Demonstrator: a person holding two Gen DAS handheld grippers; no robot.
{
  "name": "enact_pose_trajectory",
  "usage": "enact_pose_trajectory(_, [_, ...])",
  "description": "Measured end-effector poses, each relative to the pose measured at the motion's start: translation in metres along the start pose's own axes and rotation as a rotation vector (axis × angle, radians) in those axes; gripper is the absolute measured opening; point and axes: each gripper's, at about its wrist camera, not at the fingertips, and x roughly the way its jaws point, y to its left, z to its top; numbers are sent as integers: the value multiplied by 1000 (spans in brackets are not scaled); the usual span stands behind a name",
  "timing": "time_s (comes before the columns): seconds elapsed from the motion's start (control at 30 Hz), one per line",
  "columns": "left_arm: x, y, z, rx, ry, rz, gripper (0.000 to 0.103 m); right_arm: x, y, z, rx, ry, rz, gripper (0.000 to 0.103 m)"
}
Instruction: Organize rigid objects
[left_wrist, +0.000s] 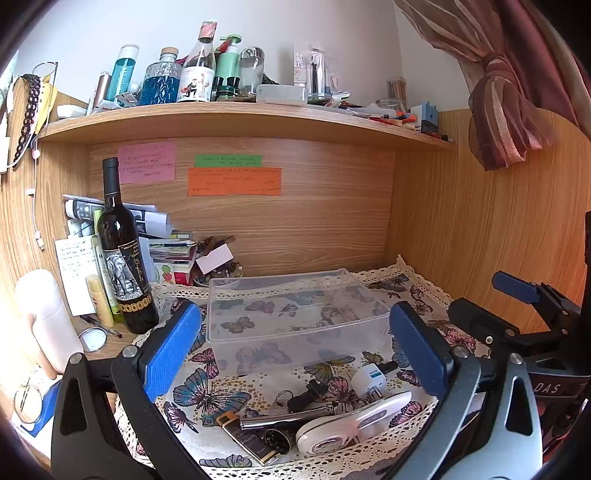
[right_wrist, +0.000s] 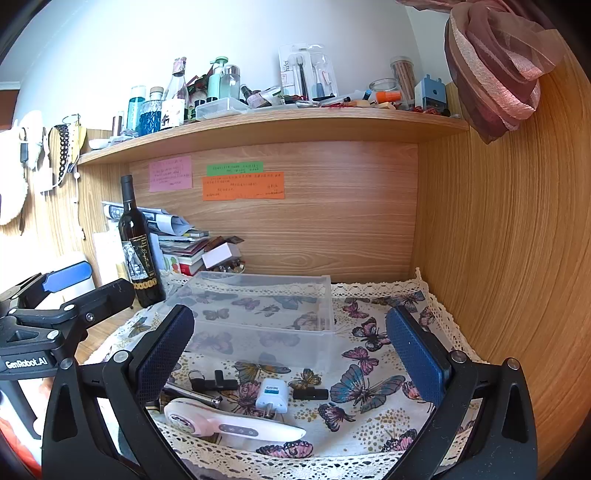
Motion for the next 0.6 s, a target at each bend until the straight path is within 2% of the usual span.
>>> enact_pose_trajectory(0.6, [0, 0, 0, 1, -2, -2, 103, -2, 3, 0, 2, -5, 11, 103])
